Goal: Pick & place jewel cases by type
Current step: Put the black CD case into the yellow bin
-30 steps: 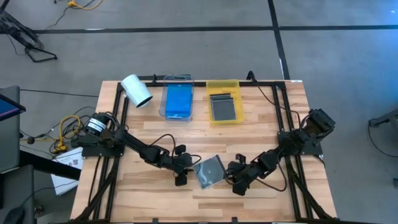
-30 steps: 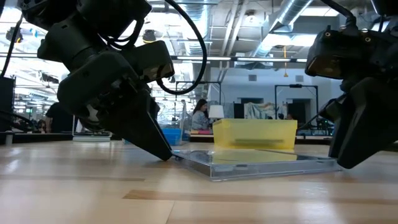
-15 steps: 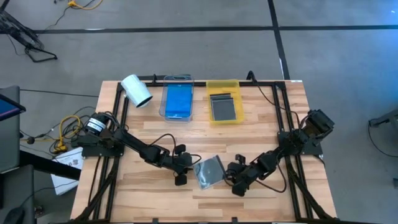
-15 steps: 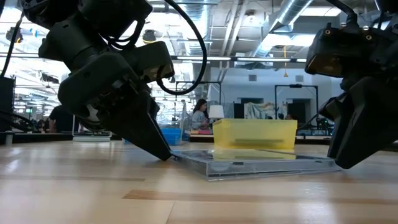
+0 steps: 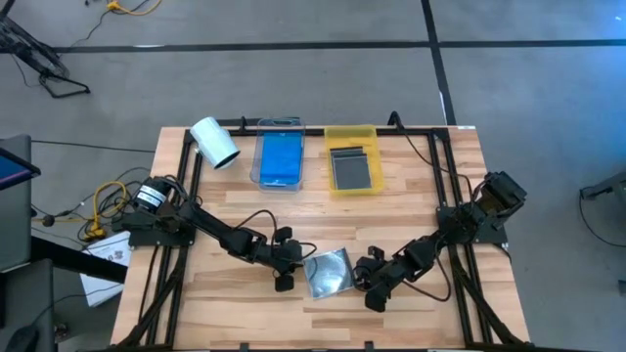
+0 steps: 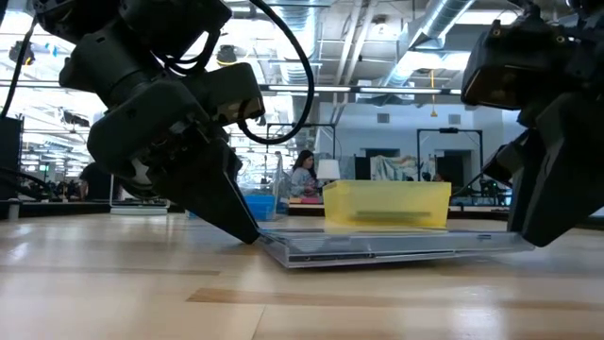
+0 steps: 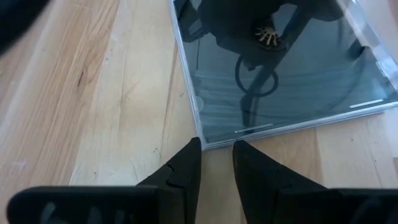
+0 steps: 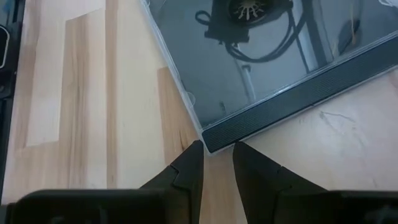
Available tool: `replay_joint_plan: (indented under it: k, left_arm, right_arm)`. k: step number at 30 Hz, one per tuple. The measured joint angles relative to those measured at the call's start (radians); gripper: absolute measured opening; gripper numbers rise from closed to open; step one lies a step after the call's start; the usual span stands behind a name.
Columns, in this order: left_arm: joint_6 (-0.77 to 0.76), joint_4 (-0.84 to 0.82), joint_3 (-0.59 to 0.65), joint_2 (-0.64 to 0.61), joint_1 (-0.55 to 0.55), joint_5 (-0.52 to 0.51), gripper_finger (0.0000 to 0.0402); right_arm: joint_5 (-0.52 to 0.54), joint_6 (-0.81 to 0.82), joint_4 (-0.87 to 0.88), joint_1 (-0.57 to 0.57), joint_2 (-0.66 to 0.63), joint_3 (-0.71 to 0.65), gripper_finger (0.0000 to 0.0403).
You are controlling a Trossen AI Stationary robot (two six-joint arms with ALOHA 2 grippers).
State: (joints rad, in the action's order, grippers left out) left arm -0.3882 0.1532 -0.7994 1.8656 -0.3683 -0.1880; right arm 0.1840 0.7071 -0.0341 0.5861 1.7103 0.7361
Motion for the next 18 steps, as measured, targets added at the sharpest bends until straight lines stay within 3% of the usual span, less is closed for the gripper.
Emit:
replay_joint_plan:
  k: [18]
  left_arm:
    - [-0.019,0.044,-0.001,0.001,-0.001,-0.028,0.0079]
  right_arm:
    - [0.054,0.063,0.113,0.000,-0.005,0.005,0.0078]
